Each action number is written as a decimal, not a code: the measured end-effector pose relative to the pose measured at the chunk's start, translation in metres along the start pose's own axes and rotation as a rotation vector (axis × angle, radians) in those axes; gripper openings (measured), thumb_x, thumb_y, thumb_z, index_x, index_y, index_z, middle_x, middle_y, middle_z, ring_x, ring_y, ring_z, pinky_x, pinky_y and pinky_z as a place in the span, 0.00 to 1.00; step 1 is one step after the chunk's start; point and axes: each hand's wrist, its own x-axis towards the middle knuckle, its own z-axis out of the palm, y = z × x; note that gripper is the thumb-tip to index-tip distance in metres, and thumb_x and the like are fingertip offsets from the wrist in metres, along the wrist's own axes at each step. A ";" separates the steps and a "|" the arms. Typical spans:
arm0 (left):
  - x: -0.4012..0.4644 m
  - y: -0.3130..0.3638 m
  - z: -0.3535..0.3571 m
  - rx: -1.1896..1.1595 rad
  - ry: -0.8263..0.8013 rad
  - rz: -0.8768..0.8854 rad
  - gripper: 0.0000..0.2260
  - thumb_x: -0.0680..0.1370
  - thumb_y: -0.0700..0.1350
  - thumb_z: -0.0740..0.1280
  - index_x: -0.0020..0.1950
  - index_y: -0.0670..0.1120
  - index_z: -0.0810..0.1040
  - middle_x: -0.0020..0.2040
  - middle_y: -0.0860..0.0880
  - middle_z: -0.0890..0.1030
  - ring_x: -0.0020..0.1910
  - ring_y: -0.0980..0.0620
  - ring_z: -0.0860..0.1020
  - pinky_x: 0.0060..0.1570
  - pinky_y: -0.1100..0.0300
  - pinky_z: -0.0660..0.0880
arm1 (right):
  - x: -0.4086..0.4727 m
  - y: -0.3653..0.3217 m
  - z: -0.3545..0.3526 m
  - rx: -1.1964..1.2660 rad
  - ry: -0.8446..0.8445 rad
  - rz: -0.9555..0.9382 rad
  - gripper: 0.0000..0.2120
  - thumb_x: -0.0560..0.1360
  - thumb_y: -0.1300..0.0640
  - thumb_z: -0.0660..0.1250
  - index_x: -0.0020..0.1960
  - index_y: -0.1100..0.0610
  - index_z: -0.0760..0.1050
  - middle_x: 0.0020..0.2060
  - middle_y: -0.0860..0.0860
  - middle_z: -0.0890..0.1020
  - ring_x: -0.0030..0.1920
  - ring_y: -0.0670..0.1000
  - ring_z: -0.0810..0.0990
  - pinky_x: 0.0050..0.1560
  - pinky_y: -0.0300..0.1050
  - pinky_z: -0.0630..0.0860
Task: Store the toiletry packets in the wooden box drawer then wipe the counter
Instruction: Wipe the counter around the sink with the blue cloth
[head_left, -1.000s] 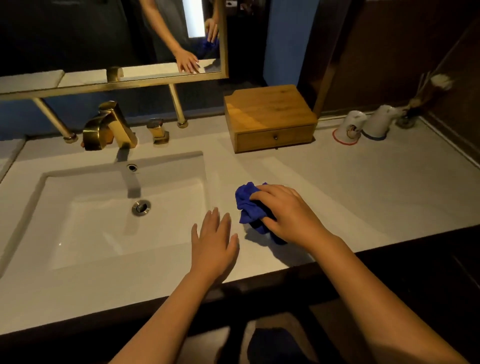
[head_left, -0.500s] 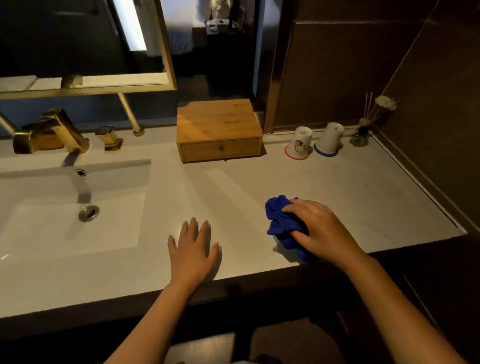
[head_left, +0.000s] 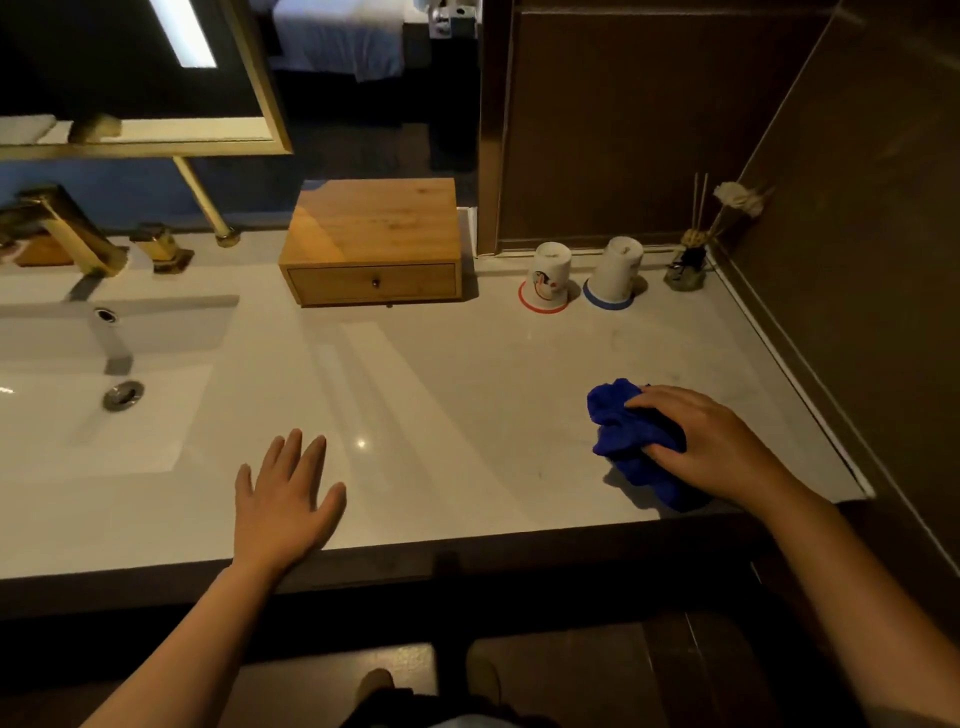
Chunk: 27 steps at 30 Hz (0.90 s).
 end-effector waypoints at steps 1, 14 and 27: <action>0.000 0.000 0.000 0.000 0.000 -0.002 0.34 0.71 0.65 0.46 0.75 0.52 0.58 0.78 0.47 0.55 0.77 0.47 0.51 0.72 0.40 0.48 | 0.001 0.006 0.000 0.010 -0.016 0.002 0.21 0.71 0.62 0.68 0.64 0.55 0.72 0.65 0.53 0.74 0.65 0.54 0.71 0.60 0.38 0.62; 0.000 0.003 0.000 0.012 0.005 -0.011 0.34 0.71 0.65 0.46 0.75 0.53 0.58 0.78 0.48 0.55 0.77 0.48 0.51 0.73 0.42 0.48 | 0.005 0.062 0.064 -0.050 -0.192 -0.019 0.25 0.75 0.54 0.65 0.70 0.52 0.65 0.72 0.51 0.64 0.72 0.50 0.62 0.67 0.36 0.55; 0.001 0.002 -0.002 0.026 -0.033 -0.009 0.35 0.71 0.65 0.43 0.76 0.52 0.56 0.78 0.48 0.53 0.78 0.47 0.50 0.73 0.41 0.48 | 0.014 0.065 0.065 -0.246 -0.360 -0.109 0.46 0.62 0.24 0.51 0.74 0.41 0.45 0.76 0.45 0.44 0.76 0.48 0.46 0.74 0.48 0.50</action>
